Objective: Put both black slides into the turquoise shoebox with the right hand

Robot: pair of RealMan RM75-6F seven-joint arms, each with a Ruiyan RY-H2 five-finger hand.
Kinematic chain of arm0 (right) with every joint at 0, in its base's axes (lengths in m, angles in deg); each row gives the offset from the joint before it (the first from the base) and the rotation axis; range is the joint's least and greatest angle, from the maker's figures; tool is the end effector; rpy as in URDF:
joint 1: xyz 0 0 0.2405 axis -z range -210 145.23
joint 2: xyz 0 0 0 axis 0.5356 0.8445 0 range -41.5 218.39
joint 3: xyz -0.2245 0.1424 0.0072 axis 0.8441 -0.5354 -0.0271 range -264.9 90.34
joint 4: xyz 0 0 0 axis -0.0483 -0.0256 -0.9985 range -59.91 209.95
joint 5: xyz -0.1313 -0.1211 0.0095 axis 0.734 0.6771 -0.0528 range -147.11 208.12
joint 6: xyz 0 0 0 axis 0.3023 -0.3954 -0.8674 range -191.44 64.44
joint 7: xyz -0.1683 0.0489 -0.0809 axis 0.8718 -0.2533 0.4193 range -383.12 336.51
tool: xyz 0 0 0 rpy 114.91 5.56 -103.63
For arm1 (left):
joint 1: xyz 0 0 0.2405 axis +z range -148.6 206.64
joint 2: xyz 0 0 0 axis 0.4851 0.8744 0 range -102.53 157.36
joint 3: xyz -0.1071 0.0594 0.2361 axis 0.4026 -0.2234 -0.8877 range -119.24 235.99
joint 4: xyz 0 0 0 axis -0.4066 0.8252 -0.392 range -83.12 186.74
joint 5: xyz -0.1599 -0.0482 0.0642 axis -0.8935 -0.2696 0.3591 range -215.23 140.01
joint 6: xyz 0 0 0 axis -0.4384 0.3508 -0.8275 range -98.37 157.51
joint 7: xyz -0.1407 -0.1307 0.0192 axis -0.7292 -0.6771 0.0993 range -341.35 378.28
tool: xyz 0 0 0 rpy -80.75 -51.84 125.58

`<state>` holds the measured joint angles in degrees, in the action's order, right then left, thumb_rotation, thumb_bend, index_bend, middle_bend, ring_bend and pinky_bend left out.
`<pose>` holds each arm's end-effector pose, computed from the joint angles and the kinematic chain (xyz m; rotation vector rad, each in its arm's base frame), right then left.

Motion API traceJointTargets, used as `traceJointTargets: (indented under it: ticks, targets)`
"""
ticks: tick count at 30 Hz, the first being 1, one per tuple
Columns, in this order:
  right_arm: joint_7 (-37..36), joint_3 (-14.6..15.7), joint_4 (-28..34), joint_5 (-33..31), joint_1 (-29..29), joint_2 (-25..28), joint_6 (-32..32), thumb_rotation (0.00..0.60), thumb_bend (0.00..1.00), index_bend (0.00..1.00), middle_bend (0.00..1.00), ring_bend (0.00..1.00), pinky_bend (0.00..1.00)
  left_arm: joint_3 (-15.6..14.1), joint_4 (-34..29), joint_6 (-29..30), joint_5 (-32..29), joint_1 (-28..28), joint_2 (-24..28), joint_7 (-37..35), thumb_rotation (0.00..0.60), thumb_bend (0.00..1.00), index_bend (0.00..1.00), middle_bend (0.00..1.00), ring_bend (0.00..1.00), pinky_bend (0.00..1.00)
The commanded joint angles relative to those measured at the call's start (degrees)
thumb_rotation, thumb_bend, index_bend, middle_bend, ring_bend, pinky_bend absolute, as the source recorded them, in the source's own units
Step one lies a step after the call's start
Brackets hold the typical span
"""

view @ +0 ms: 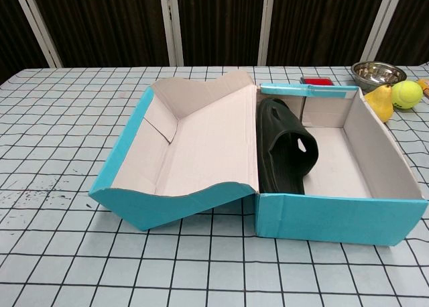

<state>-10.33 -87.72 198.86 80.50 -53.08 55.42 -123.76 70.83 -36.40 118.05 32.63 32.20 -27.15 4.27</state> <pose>-0.2823 -0.2462 0.2538 1.3481 -1.2323 0.4144 -0.3663 0.1966 0.3230 -0.9322 -0.8502 -0.8779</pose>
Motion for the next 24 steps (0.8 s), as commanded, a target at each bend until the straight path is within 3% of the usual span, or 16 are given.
traceJointTargets:
  ticks: [1, 10, 24]
  targets:
    - [-3.5, 2.1, -3.1, 4.6, 4.0, -3.4, -1.8, 0.600, 0.00, 0.00, 0.07, 0.01, 0.00, 0.0, 0.0, 0.0, 0.0, 0.0, 0.0, 0.0, 0.600, 0.81, 0.23, 0.10, 0.06, 0.14]
    - [-3.9, 3.7, -10.5, 12.1, 9.6, -14.2, -8.8, 0.600, 0.00, 0.00, 0.07, 0.00, 0.00, 0.1, 0.8, 0.2, 0.1, -0.1, -0.3, -0.5, 0.600, 0.81, 0.22, 0.09, 0.06, 0.14]
    - [-1.2, 3.7, -18.4, 8.9, 10.1, -23.4, -5.9, 0.600, 0.00, 0.00, 0.07, 0.00, 0.00, 0.2, 1.1, 0.7, 0.3, -0.3, -0.9, 0.9, 0.600, 0.81, 0.22, 0.09, 0.06, 0.14]
